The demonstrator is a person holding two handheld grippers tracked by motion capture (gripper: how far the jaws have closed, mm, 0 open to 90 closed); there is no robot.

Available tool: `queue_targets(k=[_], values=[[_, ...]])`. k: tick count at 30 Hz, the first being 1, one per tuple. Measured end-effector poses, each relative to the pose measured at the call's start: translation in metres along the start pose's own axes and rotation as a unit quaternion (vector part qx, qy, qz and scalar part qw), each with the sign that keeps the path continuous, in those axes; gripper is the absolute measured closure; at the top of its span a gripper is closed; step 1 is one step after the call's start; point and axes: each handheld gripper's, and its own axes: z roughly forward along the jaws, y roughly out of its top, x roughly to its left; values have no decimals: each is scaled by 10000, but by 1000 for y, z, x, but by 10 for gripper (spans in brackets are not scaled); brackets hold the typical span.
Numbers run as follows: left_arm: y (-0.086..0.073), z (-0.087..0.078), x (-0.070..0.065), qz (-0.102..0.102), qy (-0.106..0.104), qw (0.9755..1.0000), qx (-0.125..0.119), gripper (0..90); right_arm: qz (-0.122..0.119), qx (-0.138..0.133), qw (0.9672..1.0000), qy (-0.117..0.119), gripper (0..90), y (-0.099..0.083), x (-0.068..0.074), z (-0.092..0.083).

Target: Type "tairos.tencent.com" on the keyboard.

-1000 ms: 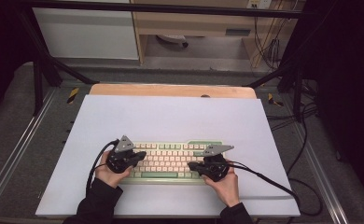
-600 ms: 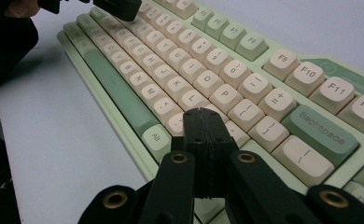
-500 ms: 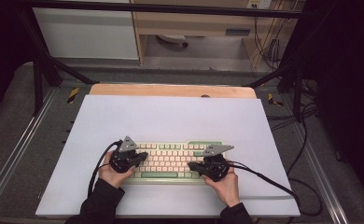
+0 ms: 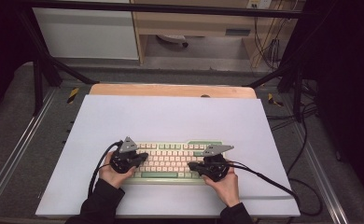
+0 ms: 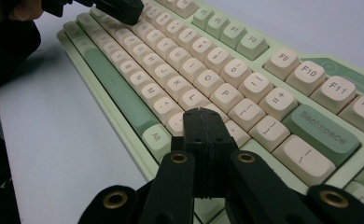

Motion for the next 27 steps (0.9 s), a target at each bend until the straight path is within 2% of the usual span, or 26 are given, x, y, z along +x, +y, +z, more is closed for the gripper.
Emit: queue_targets(k=[10, 27], values=[[-2, 0, -1, 2, -15, 10000, 4, 896, -24, -15, 10000, 2, 900, 0, 0, -1], [-4, -19, -4, 72, -135, 9998, -138, 896, -6, -60, 10000, 23, 900, 1, 1, -2]])
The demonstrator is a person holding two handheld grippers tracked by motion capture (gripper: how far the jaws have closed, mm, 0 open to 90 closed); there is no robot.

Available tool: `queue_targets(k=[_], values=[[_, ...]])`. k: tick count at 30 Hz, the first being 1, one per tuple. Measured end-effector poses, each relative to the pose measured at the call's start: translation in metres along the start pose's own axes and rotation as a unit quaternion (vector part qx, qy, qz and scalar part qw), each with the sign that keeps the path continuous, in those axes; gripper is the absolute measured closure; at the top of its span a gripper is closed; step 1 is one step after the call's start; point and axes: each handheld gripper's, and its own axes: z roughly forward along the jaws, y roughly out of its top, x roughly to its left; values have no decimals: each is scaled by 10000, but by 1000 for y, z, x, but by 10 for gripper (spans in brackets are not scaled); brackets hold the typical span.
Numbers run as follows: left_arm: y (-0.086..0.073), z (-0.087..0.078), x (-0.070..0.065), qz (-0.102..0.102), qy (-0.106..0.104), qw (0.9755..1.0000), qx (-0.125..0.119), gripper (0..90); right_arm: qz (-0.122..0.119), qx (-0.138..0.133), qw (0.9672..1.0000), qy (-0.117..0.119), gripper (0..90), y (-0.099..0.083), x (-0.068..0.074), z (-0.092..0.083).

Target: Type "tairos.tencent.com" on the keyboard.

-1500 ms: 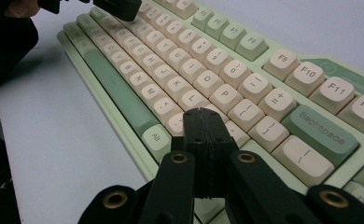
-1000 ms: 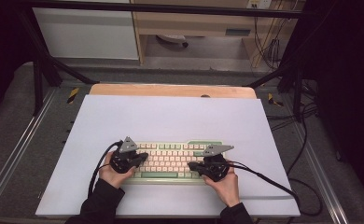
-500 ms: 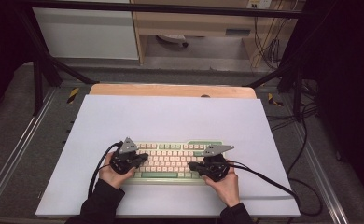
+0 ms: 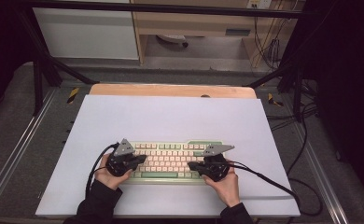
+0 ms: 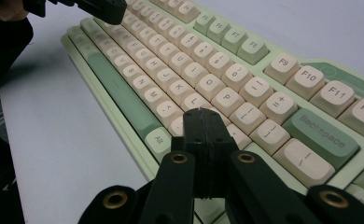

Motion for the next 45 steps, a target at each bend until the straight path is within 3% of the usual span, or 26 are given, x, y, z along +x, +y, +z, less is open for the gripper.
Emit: queue_targets(k=[15, 45], values=[[-13, -18, 8, -104, 58, 9999, -30, 896, 2, -37, 10000, 42, 900, 3, 3, 1], [-23, -28, 14, -229, 100, 9997, -82, 895, -179, 130, 9994, 280, 900, 24, 29, 39]])
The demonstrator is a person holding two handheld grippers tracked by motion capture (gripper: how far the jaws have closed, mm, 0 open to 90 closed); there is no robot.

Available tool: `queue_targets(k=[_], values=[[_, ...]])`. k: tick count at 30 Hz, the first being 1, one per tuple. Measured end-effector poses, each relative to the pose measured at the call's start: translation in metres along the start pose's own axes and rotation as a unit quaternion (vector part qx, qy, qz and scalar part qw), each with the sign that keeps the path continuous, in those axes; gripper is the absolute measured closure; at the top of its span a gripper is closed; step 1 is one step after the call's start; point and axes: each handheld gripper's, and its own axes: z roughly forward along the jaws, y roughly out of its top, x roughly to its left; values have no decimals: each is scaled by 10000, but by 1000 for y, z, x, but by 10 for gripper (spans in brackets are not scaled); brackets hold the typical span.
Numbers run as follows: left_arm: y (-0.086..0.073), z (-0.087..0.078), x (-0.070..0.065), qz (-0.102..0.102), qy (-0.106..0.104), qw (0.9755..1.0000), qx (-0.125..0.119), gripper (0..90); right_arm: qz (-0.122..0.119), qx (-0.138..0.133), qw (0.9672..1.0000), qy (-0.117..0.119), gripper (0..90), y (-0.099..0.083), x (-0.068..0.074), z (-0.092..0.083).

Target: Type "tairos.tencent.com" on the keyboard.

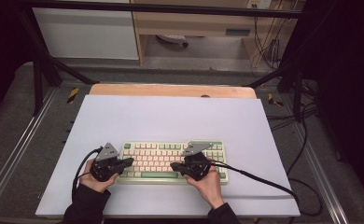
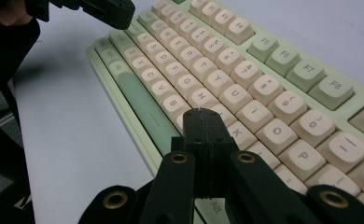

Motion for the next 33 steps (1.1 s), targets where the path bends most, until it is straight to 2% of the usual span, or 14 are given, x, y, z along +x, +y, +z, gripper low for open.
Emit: queue_targets(k=[18, 33], values=[[-1, 1, 0, 0, -4, 10000, 14, 895, 0, 60, 10000, 59, 900, 3, 5, 23], [0, 1, 0, 8, 0, 10000, 12, 896, -29, 73, 9999, 95, 900, 2, 5, 29]])
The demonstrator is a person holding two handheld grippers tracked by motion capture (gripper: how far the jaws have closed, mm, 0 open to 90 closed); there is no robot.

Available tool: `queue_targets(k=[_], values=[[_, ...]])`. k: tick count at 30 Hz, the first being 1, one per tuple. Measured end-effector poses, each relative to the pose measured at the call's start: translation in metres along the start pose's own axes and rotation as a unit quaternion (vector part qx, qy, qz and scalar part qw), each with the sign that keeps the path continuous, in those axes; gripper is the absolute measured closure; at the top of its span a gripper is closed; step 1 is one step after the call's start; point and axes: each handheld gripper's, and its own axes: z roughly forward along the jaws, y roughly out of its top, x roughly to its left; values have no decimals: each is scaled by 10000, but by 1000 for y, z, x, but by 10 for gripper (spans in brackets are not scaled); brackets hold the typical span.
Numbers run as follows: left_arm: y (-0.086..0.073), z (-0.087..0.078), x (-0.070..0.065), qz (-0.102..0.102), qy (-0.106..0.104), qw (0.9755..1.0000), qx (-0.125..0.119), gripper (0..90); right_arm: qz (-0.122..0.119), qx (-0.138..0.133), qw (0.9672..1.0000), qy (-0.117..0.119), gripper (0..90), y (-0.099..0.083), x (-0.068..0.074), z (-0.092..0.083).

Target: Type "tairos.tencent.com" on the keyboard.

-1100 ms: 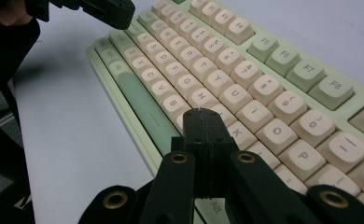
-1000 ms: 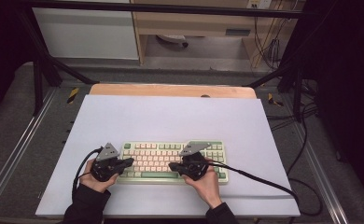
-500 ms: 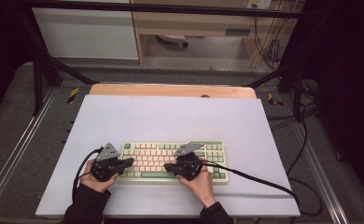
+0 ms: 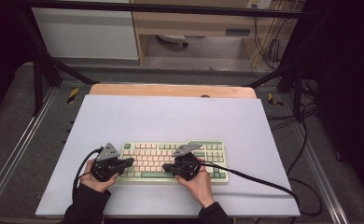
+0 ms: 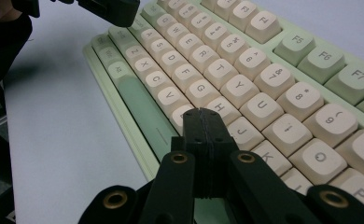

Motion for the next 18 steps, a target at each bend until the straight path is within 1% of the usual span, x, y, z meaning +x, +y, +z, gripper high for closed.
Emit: queue_targets(k=[6, 10, 13, 14, 15, 18], values=[[0, 0, 0, 4, -1, 10000, 4, 896, -44, 45, 10000, -38, 900, 0, 0, 2], [0, 0, 0, 2, -1, 10000, -3, 895, -52, 55, 10000, -18, 900, -1, 1, 3], [0, 0, 0, 1, -6, 10000, -6, 896, -73, 53, 10000, -21, 900, 0, 1, 1], [0, 0, 0, 2, -4, 10000, -5, 896, -31, 24, 10000, -24, 900, 1, 2, -1], [0, 0, 0, 4, -6, 10000, -6, 895, -75, 6, 10000, -25, 900, 2, 2, -3], [0, 0, 0, 1, -8, 10000, -9, 896, -79, -35, 10000, -48, 900, 4, 2, -8]])
